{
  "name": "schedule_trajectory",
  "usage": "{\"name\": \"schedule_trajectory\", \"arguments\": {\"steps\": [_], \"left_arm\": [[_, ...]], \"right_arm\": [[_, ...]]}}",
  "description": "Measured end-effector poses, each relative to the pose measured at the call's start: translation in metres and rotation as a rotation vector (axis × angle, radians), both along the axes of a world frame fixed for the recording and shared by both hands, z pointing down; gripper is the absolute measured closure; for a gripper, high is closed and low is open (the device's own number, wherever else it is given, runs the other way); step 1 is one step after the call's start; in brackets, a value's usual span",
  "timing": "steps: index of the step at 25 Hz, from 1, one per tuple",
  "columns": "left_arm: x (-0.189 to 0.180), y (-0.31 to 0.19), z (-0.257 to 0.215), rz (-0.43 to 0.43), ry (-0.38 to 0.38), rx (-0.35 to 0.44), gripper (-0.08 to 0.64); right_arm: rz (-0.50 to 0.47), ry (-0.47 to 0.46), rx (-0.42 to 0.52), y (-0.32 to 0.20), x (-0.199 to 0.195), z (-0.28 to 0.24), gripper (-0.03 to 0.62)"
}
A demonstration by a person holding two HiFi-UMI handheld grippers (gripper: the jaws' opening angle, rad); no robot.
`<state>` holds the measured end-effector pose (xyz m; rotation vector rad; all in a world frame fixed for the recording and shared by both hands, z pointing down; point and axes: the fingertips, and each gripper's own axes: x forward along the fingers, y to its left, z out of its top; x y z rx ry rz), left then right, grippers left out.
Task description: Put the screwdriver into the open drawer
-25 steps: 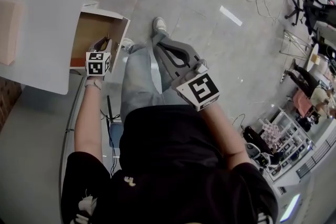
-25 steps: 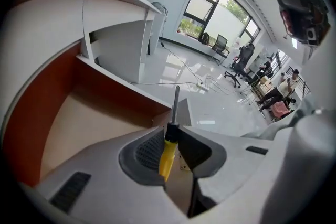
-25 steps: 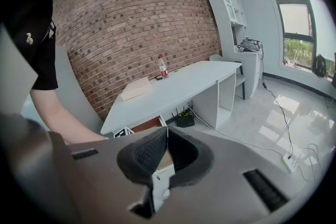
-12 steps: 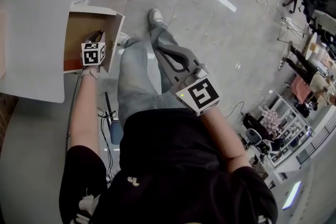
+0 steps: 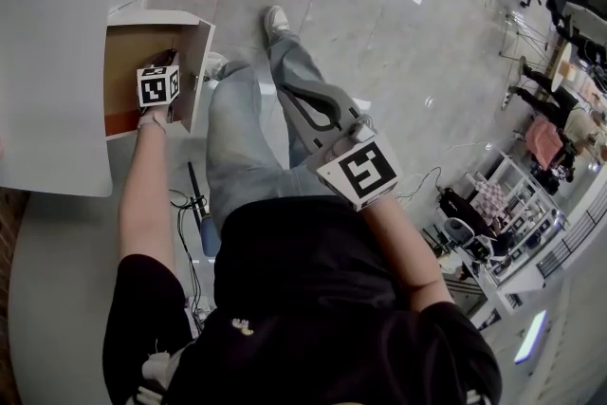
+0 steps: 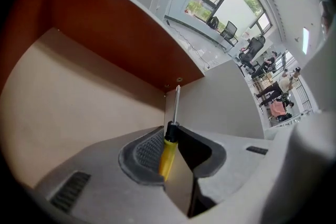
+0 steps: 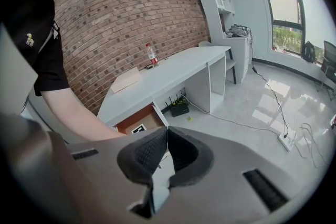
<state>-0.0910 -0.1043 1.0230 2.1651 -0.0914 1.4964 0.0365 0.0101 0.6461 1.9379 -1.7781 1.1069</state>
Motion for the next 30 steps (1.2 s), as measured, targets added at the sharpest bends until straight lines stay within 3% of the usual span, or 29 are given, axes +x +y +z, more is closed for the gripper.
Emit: {"name": "schedule_trajectory", "arguments": {"steps": [10, 17, 26, 28, 30], "left_arm": [[0.000, 0.008, 0.013, 0.009, -0.036, -0.034, 0.476], [-0.008, 0.003, 0.005, -0.007, -0.078, -0.017, 0.474], [0.004, -0.006, -0.060, -0.025, -0.045, 0.050, 0.479], [0.010, -0.012, -0.084, -0.043, -0.032, 0.079, 0.555], [0.016, -0.015, -0.104, -0.060, -0.013, 0.092, 0.557]], "right_arm": [[0.020, -0.005, -0.009, 0.005, 0.006, 0.005, 0.580], [0.020, -0.002, 0.008, 0.002, 0.014, -0.004, 0.580], [-0.022, 0.000, 0.047, -0.013, 0.011, -0.037, 0.580], [-0.041, 0.002, 0.063, -0.019, 0.014, -0.049, 0.580], [-0.059, 0.008, 0.079, -0.025, 0.017, -0.057, 0.580]]}}
